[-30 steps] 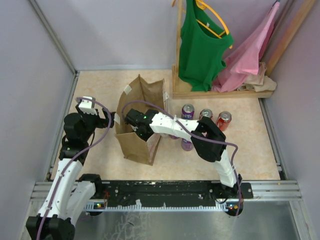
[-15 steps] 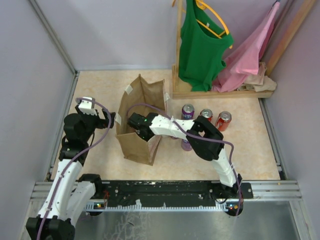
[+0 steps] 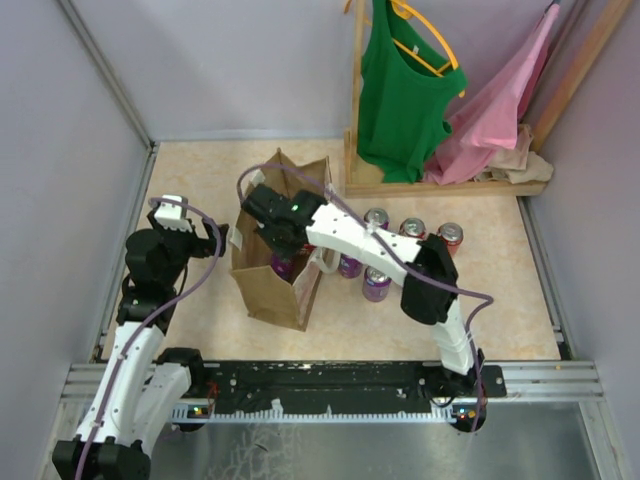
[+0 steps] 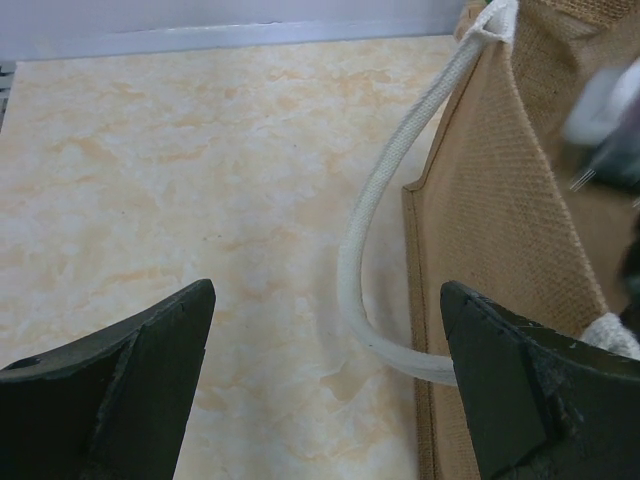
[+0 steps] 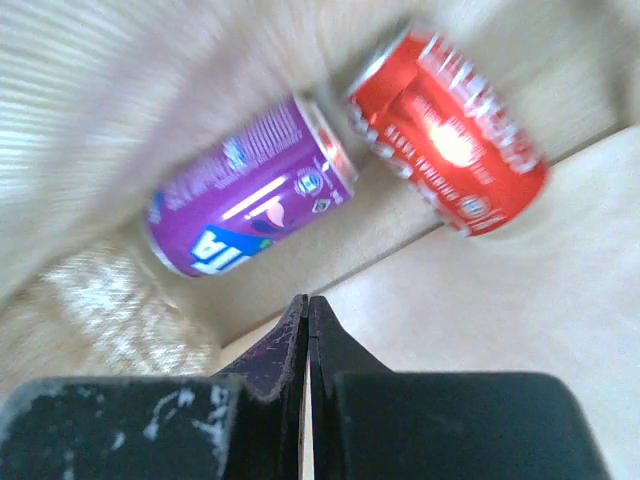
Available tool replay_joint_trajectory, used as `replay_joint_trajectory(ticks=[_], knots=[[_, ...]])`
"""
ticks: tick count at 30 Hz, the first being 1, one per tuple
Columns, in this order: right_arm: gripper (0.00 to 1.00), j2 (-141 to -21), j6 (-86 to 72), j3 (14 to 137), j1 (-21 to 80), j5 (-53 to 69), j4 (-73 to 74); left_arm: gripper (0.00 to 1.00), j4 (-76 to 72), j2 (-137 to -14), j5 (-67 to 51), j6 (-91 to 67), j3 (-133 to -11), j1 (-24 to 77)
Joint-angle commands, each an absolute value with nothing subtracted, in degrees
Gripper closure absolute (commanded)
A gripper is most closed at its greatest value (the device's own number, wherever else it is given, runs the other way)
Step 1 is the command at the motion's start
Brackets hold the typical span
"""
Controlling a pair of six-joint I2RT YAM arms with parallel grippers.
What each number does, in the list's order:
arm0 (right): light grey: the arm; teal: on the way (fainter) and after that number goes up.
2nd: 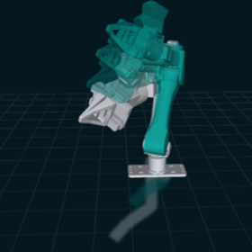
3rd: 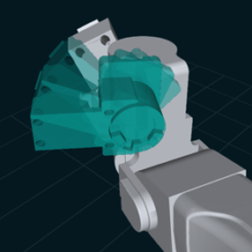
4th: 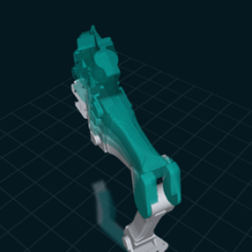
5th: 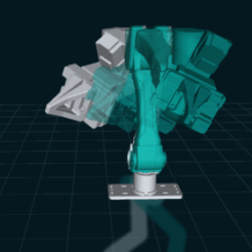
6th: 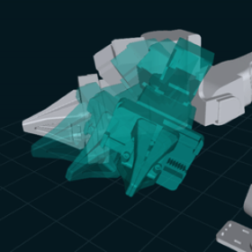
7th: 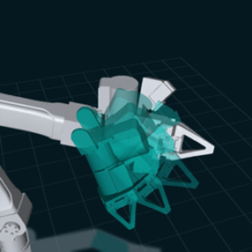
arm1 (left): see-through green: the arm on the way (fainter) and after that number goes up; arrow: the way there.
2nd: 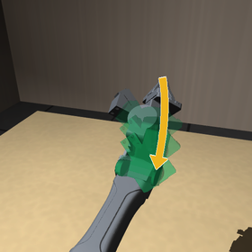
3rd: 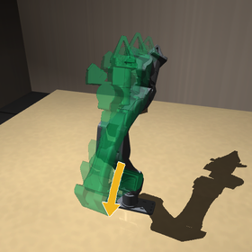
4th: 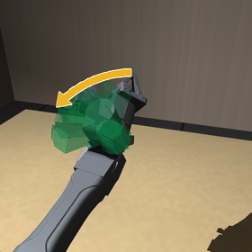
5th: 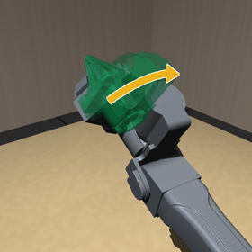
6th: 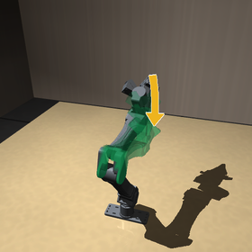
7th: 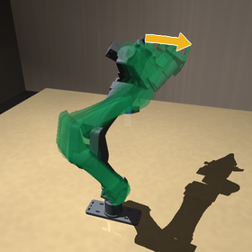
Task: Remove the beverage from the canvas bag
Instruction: Take out the drink from the canvas bag.
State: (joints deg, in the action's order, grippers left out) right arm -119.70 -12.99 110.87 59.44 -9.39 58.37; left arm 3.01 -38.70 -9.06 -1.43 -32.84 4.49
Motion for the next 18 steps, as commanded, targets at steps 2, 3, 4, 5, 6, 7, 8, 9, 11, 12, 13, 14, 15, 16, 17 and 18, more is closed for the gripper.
replay_joint_trajectory(ticks=[2, 3, 4, 5, 6, 7, 8, 9, 11, 12, 13, 14, 15, 16, 17, 18], knots=[[0.94, -110.6, -9.6, 122.6, 59.2, -11.6, 62.4, 0.00, 2.9, -37.8, -7.2, -0.8, -33.1, 4.8], [0.90, -110.6, -9.3, 123.2, 59.2, -11.5, 63.0, 0.00, 2.9, -37.8, -7.1, -0.8, -33.1, 4.8], [0.85, -110.6, -9.1, 123.4, 59.2, -11.4, 63.3, 0.00, 2.9, -37.8, -7.0, -0.7, -33.2, 4.8], [0.77, -110.6, -8.8, 123.5, 59.2, -11.1, 63.6, 0.00, 2.9, -37.7, -7.0, -0.6, -33.3, 4.7], [0.65, -110.5, -8.5, 123.4, 59.2, -10.7, 63.7, 0.00, 3.0, -37.7, -7.0, -0.5, -33.3, 4.8], [0.48, -110.5, -8.2, 123.2, 59.2, -10.3, 63.8, 0.00, 3.1, -37.7, -7.0, -0.5, -33.4, 4.7], [0.34, -110.4, -7.9, 122.9, 59.2, -9.7, 63.8, 0.00, 3.2, -37.6, -7.0, -0.6, -33.4, 4.8], [0.20, -110.3, -7.7, 122.6, 59.2, -8.7, 63.7, 0.00, 3.3, -37.5, -7.0, -0.5, -33.5, 4.8], [0.02, -110.1, -7.1, 121.5, 59.2, -6.3, 63.6, 0.00, 3.4, -37.4, -6.8, -0.5, -33.4, 4.8], [0.01, -110.1, -6.5, 120.9, 59.2, -4.3, 63.4, 0.00, 3.5, -37.3, -6.8, -0.6, -33.4, 4.8], [0.01, -109.9, -5.8, 120.0, 59.2, -2.3, 63.3, 0.00, 3.6, -37.1, -6.8, -0.6, -33.4, 4.7], [0.01, -109.8, -5.0, 119.0, 59.2, 0.0, 63.2, 0.00, 3.6, -37.0, -6.8, -0.7, -33.4, 4.8], [0.01, -109.7, -4.2, 117.9, 59.2, 2.5, 63.1, 0.00, 3.7, -36.9, -6.6, -0.7, -33.4, 4.8], [0.01, -109.5, -3.4, 116.7, 59.2, 5.0, 63.0, 0.00, 3.8, -36.7, -6.6, -0.7, -33.3, 4.8], [0.01, -109.4, -2.7, 115.5, 59.2, 7.4, 63.0, 0.00, 3.9, -36.5, -6.6, -0.8, -33.3, 4.8], [0.01, -109.2, -2.0, 114.2, 59.2, 9.2, 62.6, 0.00, 4.1, -36.3, -6.6, -0.8, -33.3, 4.8]])
